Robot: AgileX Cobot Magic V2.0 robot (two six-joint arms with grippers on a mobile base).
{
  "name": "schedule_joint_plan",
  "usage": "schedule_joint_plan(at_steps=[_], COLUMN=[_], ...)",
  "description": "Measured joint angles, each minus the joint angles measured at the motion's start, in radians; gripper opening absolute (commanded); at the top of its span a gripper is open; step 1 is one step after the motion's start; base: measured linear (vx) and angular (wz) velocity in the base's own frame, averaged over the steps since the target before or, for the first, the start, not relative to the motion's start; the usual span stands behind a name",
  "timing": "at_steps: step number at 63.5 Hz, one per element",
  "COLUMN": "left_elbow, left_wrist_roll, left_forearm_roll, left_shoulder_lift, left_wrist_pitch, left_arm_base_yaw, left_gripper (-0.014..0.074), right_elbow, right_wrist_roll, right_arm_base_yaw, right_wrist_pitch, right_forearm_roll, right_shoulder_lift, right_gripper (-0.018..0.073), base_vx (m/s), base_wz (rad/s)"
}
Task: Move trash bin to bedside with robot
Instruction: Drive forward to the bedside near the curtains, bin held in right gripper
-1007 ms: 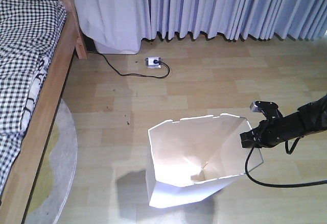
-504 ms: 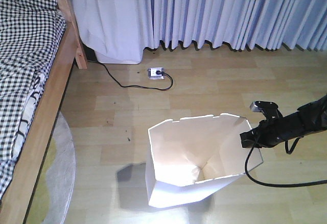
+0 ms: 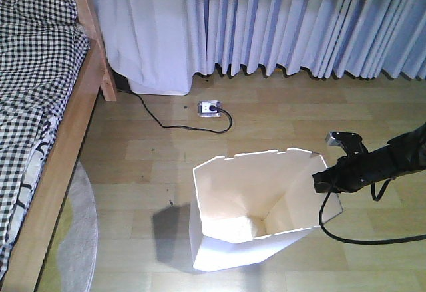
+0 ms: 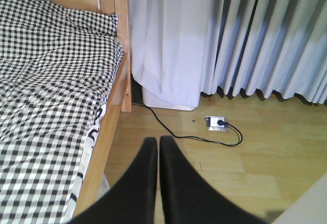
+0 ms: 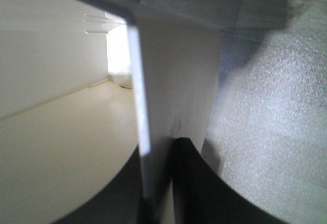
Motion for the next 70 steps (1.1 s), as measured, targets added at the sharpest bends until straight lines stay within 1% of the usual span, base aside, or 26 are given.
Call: schedule_joint_plan(at_steps=[70], left_elbow=[0.0], left_wrist_roll=[0.0], left_forearm_roll=[0.0], left_shoulder_lift=[0.0], left_wrist_pitch=[0.0], left_arm_base_yaw=[0.0], left_gripper=[-0.0006], right_elbow=[0.0], right_wrist_roll=[0.0], right_arm_base_yaw=[0.0], right_wrist_pitch=[0.0], right_forearm_roll=[0.001], right_shoulder_lift=[0.0], right_gripper=[-0.0005], base_vx=[0.16], base_wz=[-0.03])
